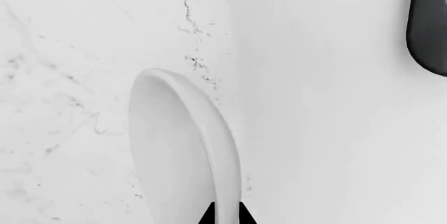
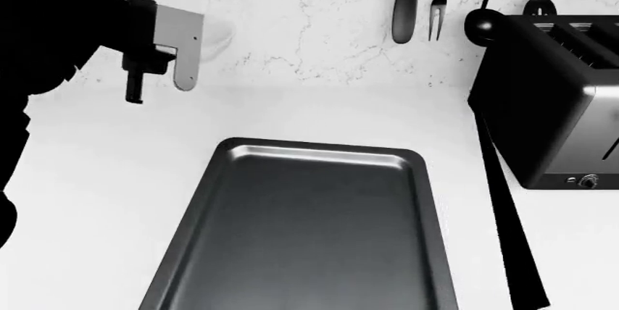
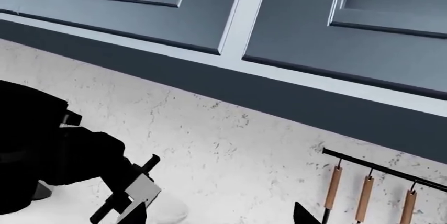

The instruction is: Place the two vegetables and bowl onto the tray for setting up a vegetable dip station.

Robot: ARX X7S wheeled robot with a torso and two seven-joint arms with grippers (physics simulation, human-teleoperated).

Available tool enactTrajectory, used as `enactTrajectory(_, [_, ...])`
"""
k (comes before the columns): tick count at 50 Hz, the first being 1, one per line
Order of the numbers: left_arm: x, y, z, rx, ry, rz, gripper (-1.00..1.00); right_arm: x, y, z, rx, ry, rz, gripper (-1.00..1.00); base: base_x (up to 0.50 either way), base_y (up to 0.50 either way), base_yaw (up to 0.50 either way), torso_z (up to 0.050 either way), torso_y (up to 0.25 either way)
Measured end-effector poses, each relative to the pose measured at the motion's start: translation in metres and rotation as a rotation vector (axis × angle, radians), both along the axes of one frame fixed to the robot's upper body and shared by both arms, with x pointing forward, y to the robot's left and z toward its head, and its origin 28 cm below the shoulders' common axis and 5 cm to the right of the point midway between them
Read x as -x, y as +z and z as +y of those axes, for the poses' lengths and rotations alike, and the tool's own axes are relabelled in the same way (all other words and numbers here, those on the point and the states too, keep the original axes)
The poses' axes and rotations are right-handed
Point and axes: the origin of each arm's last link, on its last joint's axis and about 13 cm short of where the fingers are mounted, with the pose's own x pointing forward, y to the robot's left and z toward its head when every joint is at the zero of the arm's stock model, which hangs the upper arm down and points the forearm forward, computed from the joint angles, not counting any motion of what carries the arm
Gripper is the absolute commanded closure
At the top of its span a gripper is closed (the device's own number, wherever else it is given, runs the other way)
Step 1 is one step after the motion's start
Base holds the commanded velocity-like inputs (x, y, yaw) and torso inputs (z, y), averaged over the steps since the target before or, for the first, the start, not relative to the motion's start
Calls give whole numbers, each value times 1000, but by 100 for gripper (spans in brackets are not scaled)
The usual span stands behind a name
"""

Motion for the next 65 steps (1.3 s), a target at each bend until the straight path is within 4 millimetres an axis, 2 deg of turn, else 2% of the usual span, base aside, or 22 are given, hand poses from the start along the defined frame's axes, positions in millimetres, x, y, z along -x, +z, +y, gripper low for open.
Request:
enactTrajectory(5, [4, 13, 0, 49, -84, -5, 100, 2, -2, -3, 12, -7, 32, -100, 0, 0, 0, 0, 0])
enactTrajectory(7, [6, 16, 0, 77, -116, -3, 100, -4, 3, -3, 18, 30, 39, -100, 0, 0, 0, 0, 0])
enactTrajectory(13, [17, 20, -7, 173, -242, -2, 100, -48, 35, -8, 34, 68, 20, -100, 0, 0, 0, 0, 0])
enactTrajectory(18, [32, 19, -15, 240, -344, 5, 100, -85, 49, -13, 61, 36, 86, -100, 0, 0, 0, 0, 0])
enactTrajectory(25, [53, 13, -25, 285, -452, 32, 100, -124, 49, -19, 94, -9, 205, -100, 0, 0, 0, 0, 1])
enactTrajectory(32, [71, 6, -35, 304, -541, 62, 100, -150, 38, -28, 109, -57, 309, -100, 0, 0, 0, 0, 0])
enactTrajectory(43, [93, -1, -44, 321, -632, 104, 100, -168, 23, -39, 125, -114, 399, -100, 0, 0, 0, 0, 0])
enactTrajectory(65, [125, -23, -53, 371, -702, 238, 100, -178, 19, -42, 143, -135, 436, -100, 0, 0, 0, 0, 0])
